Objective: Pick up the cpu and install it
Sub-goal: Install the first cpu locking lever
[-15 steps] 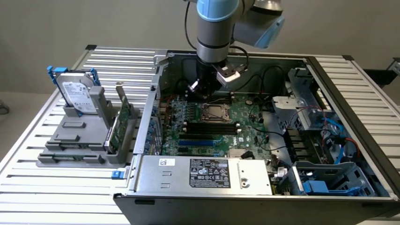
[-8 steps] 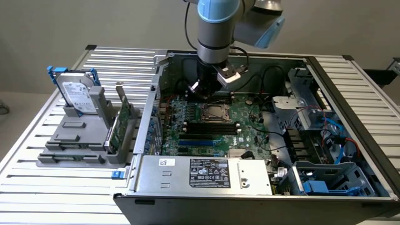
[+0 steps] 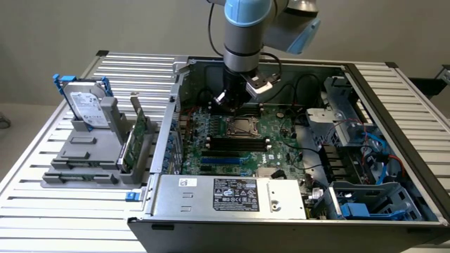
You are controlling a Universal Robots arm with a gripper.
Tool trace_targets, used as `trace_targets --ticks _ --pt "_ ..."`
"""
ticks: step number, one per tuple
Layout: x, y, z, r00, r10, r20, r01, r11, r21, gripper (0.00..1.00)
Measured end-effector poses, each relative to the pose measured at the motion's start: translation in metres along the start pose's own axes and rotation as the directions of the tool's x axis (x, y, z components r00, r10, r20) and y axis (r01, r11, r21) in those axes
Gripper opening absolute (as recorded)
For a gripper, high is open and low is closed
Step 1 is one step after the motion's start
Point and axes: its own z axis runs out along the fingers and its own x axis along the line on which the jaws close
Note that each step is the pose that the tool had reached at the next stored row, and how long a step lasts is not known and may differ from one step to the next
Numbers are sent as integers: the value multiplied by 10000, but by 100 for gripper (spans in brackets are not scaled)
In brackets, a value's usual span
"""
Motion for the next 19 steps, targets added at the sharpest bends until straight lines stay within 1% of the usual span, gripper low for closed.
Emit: trace_targets --ticks 10,15,19 --pt "19 -1 2 10000 2 21 -2 10000 2 11" --pt "26 -6 4 10000 5 54 -5 10000 -7 11" --pt "40 -4 4 10000 6 77 -6 10000 -28 11"
